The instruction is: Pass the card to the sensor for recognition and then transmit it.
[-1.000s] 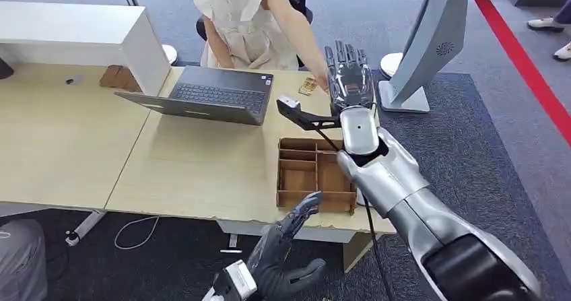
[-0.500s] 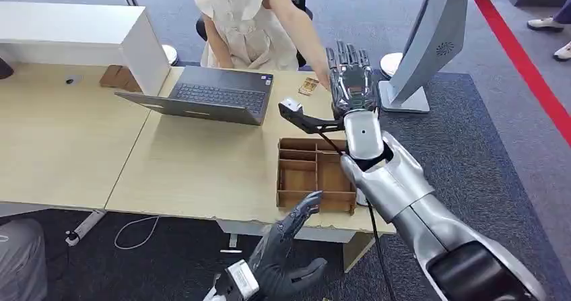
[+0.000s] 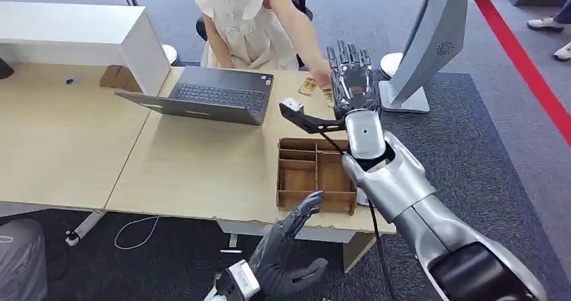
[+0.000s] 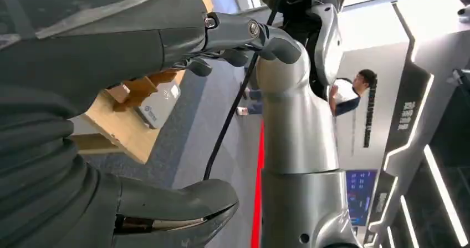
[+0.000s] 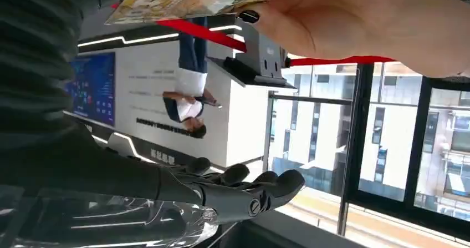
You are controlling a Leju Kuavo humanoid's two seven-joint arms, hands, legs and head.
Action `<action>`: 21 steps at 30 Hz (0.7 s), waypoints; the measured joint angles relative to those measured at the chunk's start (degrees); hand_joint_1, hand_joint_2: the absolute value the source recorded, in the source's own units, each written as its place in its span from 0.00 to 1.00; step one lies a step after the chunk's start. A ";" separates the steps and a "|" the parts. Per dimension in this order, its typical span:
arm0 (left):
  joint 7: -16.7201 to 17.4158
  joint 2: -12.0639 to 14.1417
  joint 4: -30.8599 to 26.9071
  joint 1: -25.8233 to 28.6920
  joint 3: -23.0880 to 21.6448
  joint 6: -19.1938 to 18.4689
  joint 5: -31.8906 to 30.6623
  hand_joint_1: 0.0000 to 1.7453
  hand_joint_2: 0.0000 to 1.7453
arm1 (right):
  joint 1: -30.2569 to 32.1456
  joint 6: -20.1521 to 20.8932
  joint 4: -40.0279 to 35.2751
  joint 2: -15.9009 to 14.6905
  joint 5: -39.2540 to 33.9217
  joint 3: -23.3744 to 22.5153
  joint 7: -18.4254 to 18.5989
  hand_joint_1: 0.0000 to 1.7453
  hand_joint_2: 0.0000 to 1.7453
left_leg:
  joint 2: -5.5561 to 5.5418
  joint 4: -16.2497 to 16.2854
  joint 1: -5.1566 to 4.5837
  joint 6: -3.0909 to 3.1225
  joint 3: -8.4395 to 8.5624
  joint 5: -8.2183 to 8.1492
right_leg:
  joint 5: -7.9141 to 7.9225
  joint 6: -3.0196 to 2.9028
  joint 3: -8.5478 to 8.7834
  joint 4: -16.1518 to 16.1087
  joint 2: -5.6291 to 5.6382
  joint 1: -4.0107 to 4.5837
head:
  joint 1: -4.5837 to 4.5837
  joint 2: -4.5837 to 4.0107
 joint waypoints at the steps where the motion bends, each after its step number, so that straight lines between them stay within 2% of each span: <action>1: 0.00 0.00 0.00 0.00 0.00 0.00 0.00 0.00 1.00 | 0.05 0.02 0.00 -0.04 0.00 0.00 0.00 0.00 1.00 | 0.00 0.00 0.00 0.00 0.00 0.00 | 0.00 0.00 0.00 0.00 0.00 0.00 | 0.00 0.00; 8: 0.00 -0.02 0.15 -0.01 -0.04 -0.72 0.20 0.00 1.00 | 0.54 0.79 -0.41 -0.55 0.04 -0.04 0.00 0.00 1.00 | 0.00 0.00 0.00 0.00 0.00 0.00 | 0.00 0.00 0.00 0.00 0.00 0.00 | 0.00 0.00; 9: 0.00 -0.02 0.17 -0.01 -0.04 -0.92 0.20 0.00 1.00 | 0.66 0.90 -0.59 -0.68 0.09 -0.04 0.00 0.38 1.00 | 0.00 0.00 0.00 0.00 0.00 0.00 | 0.00 0.00 0.00 0.00 0.00 0.00 | 0.00 0.00; 10: -0.02 -0.02 0.22 -0.01 -0.02 -1.07 0.20 0.00 1.00 | 0.77 0.96 -0.83 -0.79 0.22 -0.07 0.00 0.97 1.00 | 0.00 0.00 0.00 0.00 0.00 0.00 | 0.00 0.00 0.00 0.00 0.00 0.00 | 0.00 0.02; 11: -0.02 -0.02 0.28 -0.02 -0.02 -1.20 0.20 0.00 1.00 | 0.84 0.98 -0.96 -0.90 0.28 -0.11 0.00 1.00 1.00 | 0.00 0.00 0.00 0.00 0.00 0.00 | 0.00 0.00 0.00 0.00 0.00 0.00 | 0.02 0.00; 21: -0.17 -0.13 0.52 0.00 0.09 -1.90 -0.02 0.00 1.00 | 1.38 1.20 -2.23 -1.27 -0.28 -1.14 -0.48 1.00 1.00 | 0.00 0.00 0.00 0.00 0.00 0.00 | 0.00 0.00 0.00 0.01 0.00 0.00 | 0.00 0.00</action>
